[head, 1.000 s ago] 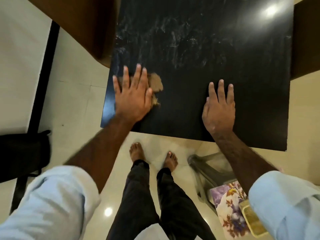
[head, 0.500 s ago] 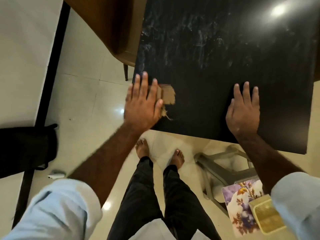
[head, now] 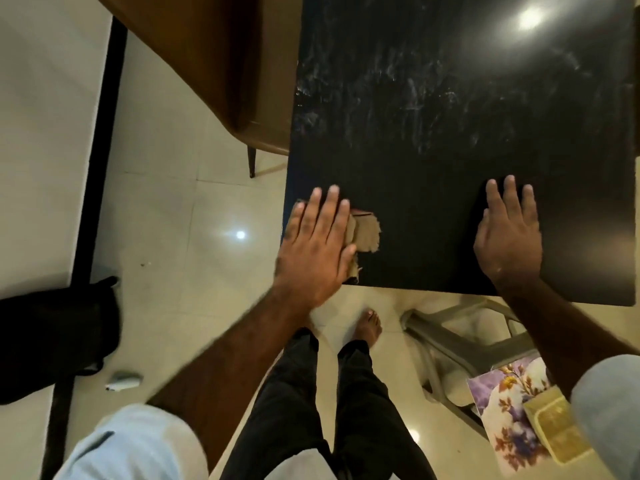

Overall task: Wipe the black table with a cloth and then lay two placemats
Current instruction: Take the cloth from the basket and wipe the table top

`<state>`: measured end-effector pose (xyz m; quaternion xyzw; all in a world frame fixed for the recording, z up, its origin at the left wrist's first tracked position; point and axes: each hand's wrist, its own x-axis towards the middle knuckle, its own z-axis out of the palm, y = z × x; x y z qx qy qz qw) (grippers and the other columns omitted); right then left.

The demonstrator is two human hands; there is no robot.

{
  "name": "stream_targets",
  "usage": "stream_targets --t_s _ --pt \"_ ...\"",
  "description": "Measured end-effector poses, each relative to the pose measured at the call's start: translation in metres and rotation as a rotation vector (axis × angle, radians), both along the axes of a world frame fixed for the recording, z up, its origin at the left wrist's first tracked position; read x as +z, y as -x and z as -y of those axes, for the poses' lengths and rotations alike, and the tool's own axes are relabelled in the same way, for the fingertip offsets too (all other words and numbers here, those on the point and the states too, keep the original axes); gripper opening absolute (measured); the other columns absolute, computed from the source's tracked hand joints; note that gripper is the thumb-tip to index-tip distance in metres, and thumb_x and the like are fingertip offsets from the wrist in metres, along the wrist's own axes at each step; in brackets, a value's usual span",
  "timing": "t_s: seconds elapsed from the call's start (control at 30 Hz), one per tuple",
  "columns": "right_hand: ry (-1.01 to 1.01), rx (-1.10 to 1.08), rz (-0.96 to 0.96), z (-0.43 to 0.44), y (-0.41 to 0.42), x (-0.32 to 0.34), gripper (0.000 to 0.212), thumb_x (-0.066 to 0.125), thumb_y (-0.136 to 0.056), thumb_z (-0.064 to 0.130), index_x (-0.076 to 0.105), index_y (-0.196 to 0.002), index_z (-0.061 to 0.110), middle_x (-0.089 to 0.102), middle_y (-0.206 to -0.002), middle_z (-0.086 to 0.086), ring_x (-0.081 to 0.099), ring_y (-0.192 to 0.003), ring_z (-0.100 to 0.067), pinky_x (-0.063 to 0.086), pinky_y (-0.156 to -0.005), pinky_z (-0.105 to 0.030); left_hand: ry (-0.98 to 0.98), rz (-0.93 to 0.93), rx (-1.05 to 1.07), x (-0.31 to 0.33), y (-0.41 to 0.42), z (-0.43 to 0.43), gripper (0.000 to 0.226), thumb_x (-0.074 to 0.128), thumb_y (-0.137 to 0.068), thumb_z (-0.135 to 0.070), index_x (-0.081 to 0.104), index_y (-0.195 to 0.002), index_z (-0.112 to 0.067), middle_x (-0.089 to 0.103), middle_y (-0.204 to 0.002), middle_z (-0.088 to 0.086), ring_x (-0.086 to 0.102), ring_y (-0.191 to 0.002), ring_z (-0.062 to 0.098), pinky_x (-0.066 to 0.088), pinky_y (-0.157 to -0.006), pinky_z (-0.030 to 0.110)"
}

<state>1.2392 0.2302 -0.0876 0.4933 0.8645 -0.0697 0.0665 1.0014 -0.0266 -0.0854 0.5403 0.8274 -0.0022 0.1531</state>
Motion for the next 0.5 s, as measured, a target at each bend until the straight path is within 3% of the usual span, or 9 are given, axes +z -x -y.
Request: stream_targets --t_s 0.1,0.3,0.5 --pt "-0.004 0.005 0.001 -0.001 0.002 0.003 0.058 0.037 -0.117 0.030 0.028 -0.173 0.019 0.022 -0.182 -0.012 0.013 -0.169 -0.041 0.029 -0.130 -0.066 -0.004 -0.037 0.035 -0.004 0.032 -0.007 0.080 0.020 -0.115 -0.058 -0.001 -0.178 -0.013 -0.012 -0.186 0.014 -0.010 -0.172 0.035 0.007 -0.139 0.056" --pt "-0.001 -0.005 0.038 -0.002 0.005 0.005 0.059 0.039 -0.116 0.031 0.027 -0.173 0.020 0.021 -0.182 -0.011 0.011 -0.170 -0.040 0.030 -0.130 -0.065 -0.072 -0.056 0.235 -0.004 0.111 -0.120 0.080 0.016 -0.114 -0.057 0.001 -0.177 -0.011 -0.008 -0.186 0.016 -0.006 -0.172 0.036 0.007 -0.139 0.058" --pt "-0.001 0.021 0.057 -0.008 0.002 0.002 0.061 0.043 -0.115 0.031 0.027 -0.173 0.021 0.020 -0.182 -0.011 0.010 -0.170 -0.039 0.027 -0.132 -0.063 -0.078 -0.057 0.026 -0.004 0.054 -0.151 0.080 0.015 -0.114 -0.057 0.003 -0.177 -0.008 -0.008 -0.185 0.019 -0.006 -0.172 0.037 0.007 -0.138 0.060"
